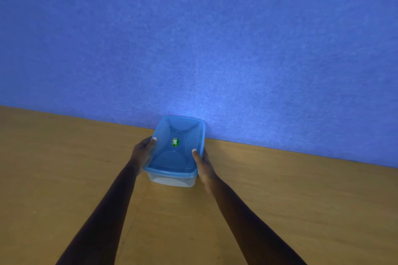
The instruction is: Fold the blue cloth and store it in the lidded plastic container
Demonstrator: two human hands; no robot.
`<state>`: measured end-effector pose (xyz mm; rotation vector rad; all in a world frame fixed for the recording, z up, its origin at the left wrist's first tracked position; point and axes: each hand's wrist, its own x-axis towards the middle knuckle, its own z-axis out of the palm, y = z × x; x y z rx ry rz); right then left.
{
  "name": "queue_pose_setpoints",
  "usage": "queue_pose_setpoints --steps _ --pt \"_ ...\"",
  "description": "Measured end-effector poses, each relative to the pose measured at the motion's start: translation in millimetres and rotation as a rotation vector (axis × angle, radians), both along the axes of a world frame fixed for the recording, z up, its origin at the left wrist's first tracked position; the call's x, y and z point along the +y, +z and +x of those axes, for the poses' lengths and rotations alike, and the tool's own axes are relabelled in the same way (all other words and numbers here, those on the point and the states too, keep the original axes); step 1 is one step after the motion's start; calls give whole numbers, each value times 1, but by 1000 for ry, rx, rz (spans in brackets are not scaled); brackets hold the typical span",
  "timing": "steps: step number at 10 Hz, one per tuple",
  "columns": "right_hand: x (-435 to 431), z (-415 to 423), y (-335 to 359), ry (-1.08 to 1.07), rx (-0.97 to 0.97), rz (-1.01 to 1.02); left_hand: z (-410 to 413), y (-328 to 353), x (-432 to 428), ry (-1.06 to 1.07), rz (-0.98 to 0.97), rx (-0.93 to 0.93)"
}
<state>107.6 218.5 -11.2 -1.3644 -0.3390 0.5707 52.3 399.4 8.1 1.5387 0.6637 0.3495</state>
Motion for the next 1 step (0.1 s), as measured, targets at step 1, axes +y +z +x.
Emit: queue_pose_setpoints --steps 1 --pt "1 2 -4 -4 -2 -2 -2 4 -5 115 389 201"
